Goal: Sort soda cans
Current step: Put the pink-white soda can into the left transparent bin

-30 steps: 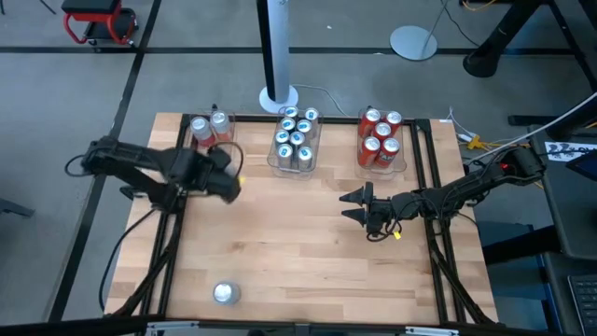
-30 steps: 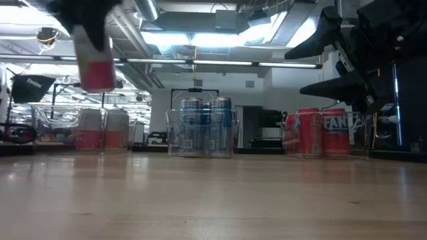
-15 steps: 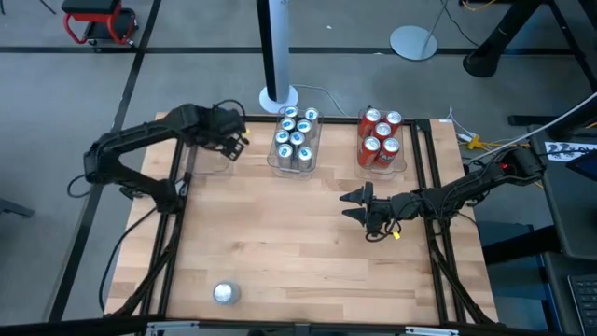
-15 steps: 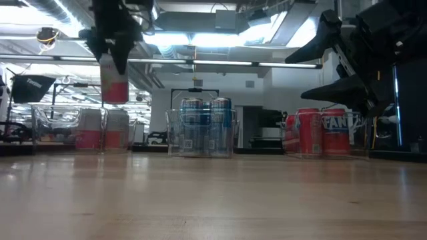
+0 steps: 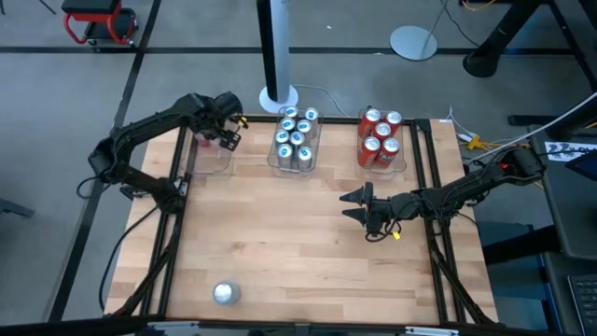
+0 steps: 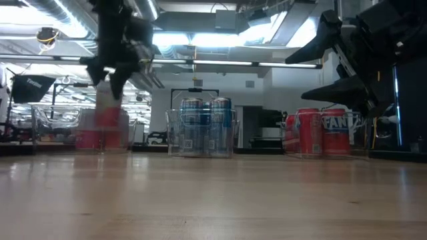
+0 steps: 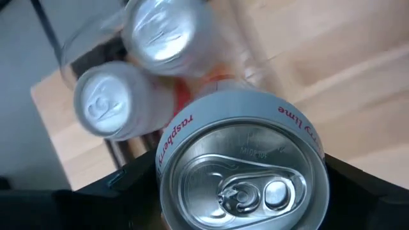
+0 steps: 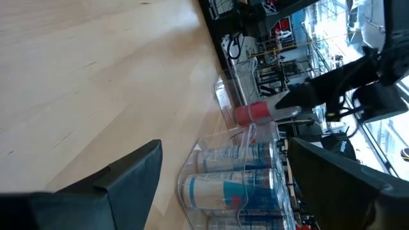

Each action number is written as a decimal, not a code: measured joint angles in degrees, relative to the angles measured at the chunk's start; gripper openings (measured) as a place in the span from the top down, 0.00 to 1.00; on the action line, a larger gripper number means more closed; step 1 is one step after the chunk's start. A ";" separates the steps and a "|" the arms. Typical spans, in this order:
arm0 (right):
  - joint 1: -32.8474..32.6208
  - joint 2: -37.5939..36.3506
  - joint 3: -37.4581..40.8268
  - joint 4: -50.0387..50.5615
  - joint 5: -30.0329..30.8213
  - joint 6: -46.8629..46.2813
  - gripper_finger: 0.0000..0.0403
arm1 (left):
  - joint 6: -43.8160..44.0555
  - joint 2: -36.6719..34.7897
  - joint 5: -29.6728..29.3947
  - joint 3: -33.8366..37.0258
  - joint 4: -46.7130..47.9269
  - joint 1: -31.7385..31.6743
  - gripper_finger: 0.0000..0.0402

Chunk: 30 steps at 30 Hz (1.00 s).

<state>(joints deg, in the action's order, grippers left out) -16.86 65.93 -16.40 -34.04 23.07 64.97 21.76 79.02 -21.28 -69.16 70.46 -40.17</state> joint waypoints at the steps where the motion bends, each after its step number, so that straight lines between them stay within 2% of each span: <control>1: 0.00 0.00 0.00 0.03 -0.03 0.00 0.17 | -0.62 0.00 0.04 1.05 -0.42 -1.30 0.28; 3: 0.00 0.00 0.00 0.09 -0.07 0.00 0.17 | -1.82 0.00 0.53 2.97 -1.69 -3.52 0.28; 7: 0.00 0.00 0.00 0.11 0.03 0.02 0.17 | -3.75 0.00 5.18 5.61 -7.58 -5.79 0.28; 18: 0.00 0.00 0.00 0.93 0.31 -0.02 0.17 | -5.93 0.07 6.44 12.52 -14.43 -8.32 0.28; 24: 0.00 0.02 0.00 1.03 0.37 -0.04 0.17 | -6.69 0.00 6.30 14.36 -17.45 -8.37 0.12; 30: 0.00 0.02 0.00 1.18 0.43 -0.07 0.17 | -7.18 0.00 6.07 14.39 -17.72 -8.40 0.09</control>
<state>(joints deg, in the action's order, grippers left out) -16.86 65.95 -16.40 -32.86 23.50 64.90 14.58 79.02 -15.21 -54.77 52.74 -48.57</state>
